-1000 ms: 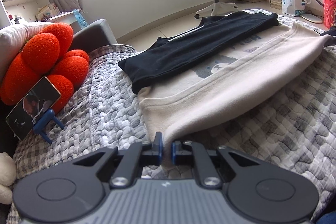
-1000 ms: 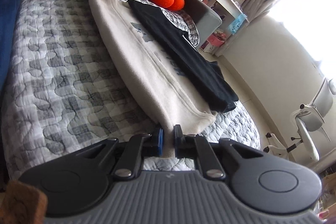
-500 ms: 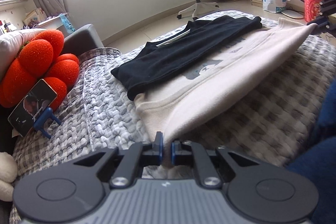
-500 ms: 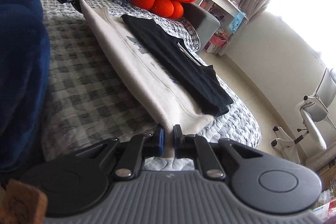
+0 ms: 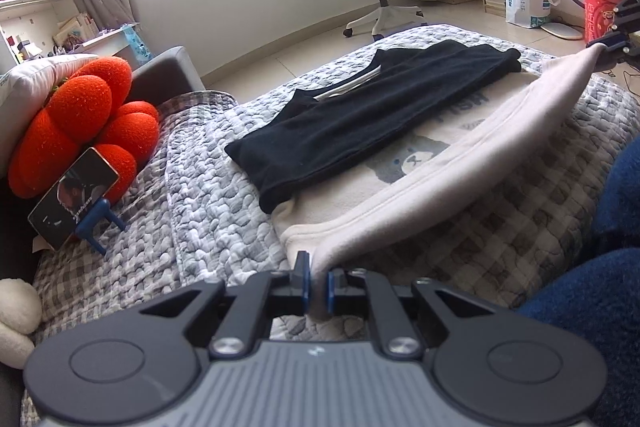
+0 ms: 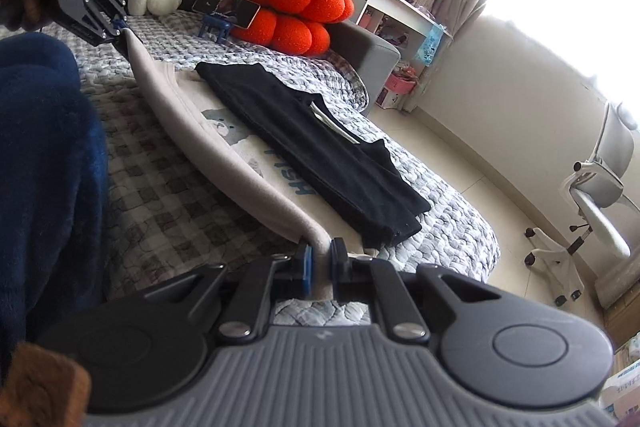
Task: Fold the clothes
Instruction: 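Lift the beige side edge with both grippers and fold it over the black shirt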
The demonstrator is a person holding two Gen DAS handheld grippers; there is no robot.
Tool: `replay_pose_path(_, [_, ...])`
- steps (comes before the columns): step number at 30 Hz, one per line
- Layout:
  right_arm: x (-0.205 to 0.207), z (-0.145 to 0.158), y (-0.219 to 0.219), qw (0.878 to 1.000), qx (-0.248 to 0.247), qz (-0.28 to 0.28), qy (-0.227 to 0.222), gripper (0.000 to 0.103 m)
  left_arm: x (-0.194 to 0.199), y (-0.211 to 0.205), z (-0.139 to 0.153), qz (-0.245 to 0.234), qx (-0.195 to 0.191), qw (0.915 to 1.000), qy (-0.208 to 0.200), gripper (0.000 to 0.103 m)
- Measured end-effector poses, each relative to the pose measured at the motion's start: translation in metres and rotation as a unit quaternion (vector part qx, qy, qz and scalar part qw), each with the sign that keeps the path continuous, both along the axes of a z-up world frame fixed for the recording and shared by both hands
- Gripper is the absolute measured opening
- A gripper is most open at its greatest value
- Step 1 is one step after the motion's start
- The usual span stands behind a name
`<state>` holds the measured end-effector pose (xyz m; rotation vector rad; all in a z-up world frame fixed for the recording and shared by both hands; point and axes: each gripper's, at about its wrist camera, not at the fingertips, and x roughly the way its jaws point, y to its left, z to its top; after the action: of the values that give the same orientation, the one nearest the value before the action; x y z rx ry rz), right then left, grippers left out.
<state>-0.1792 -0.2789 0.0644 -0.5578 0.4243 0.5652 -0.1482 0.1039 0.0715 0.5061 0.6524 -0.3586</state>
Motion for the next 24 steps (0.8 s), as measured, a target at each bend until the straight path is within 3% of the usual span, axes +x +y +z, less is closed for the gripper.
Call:
replay_pose_path(9, [0.013,0.005,-0.006,0.999,0.031,-0.024,-0.005,0.01,0.018,0.001,0.013,0.01,-0.025,0.9996,0.008,0.008])
replay_pose_path(18, [0.067,0.019,0.0,0.996,0.06,-0.067,-0.017,0.01,0.082,0.014,0.029,0.035,-0.102,0.9936,0.034,0.008])
replay_pose_path(24, [0.122,0.019,-0.001,0.987,0.091,-0.131,-0.002,0.01,0.13,0.017,0.03,0.051,-0.155,0.985,0.056,0.008])
